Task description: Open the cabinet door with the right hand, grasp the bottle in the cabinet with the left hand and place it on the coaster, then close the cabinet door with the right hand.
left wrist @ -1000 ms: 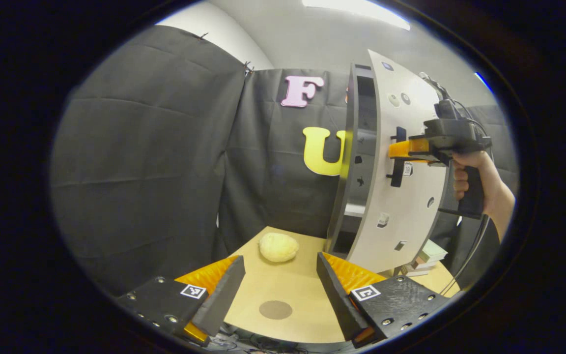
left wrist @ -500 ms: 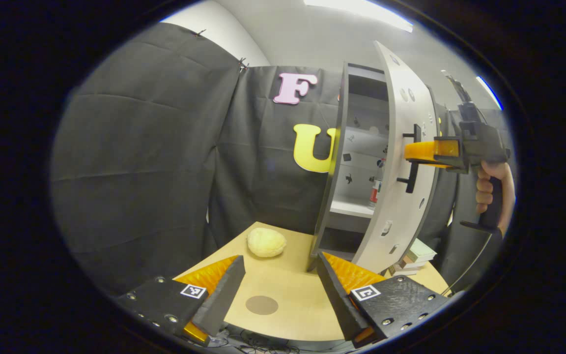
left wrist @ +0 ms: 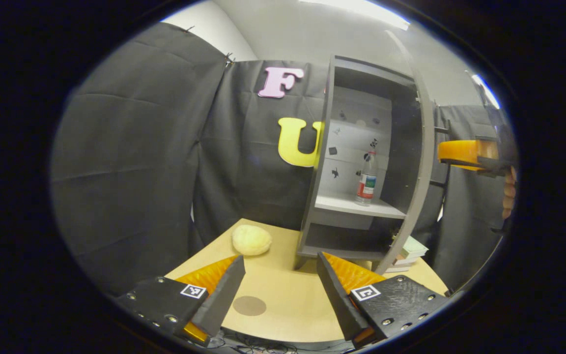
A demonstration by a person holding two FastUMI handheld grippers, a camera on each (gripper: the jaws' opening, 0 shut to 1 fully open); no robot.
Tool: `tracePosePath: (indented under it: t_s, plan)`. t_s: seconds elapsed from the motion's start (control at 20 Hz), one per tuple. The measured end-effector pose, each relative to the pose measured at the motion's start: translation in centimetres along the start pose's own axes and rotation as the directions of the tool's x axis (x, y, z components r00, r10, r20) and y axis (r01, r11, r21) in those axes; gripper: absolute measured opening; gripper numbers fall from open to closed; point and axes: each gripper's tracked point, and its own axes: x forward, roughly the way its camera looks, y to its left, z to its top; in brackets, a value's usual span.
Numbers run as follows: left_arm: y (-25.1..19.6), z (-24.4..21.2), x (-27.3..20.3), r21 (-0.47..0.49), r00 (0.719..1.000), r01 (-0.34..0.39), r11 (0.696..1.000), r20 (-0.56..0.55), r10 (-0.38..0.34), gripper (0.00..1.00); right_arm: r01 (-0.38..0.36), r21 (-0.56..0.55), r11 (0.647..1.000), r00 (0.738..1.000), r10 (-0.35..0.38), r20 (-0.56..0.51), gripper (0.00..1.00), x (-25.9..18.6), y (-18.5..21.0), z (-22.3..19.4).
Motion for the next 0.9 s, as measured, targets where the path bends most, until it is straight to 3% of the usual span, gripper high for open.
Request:
tracePosePath:
  t_s: [0.2, 0.25, 0.45, 0.65, 0.7, 0.75, 0.9]
  plan:
    - [-0.2, -0.6, 0.0, 0.035, 0.999, 0.028, 0.999, -0.018, -0.027, 0.85, 0.018, 0.018, 1.0, 1.0, -0.018, 0.003, 0.08, -1.1, -0.9, 0.0]
    - [-0.3, -0.7, 0.0, 0.036, 0.999, 0.038, 0.999, -0.025, -0.037, 0.91, 0.031, 0.016, 0.999, 0.999, -0.031, 0.006, 0.08, -1.5, -1.2, 0.0]
    - [-1.0, -0.7, 0.0, 0.035, 0.996, 0.08, 0.996, -0.036, -0.079, 0.91, 0.096, 0.031, 0.995, 0.995, -0.097, 0.012, 0.08, -3.0, -2.6, 0.1]
    - [-4.3, -1.6, 2.7, 0.041, 0.991, 0.125, 0.991, -0.057, -0.122, 0.91, 0.195, 0.046, 0.98, 0.98, -0.197, 0.029, 0.07, -4.2, -4.5, 0.2]
    - [-4.9, -1.7, 2.7, 0.041, 0.989, 0.14, 0.989, -0.061, -0.138, 0.91, 0.223, 0.038, 0.974, 0.974, -0.224, 0.037, 0.03, -4.4, -5.1, 0.2]
    - [-5.6, -1.8, 2.7, 0.042, 0.986, 0.155, 0.987, -0.065, -0.152, 0.91, 0.252, 0.033, 0.967, 0.967, -0.253, 0.04, 0.07, -4.6, -5.7, 0.2]
    - [-7.3, -2.1, 2.8, 0.058, 0.978, 0.2, 0.978, -0.076, -0.195, 0.91, 0.324, 0.061, 0.944, 0.944, -0.327, 0.044, 0.07, -5.7, -7.6, 0.2]
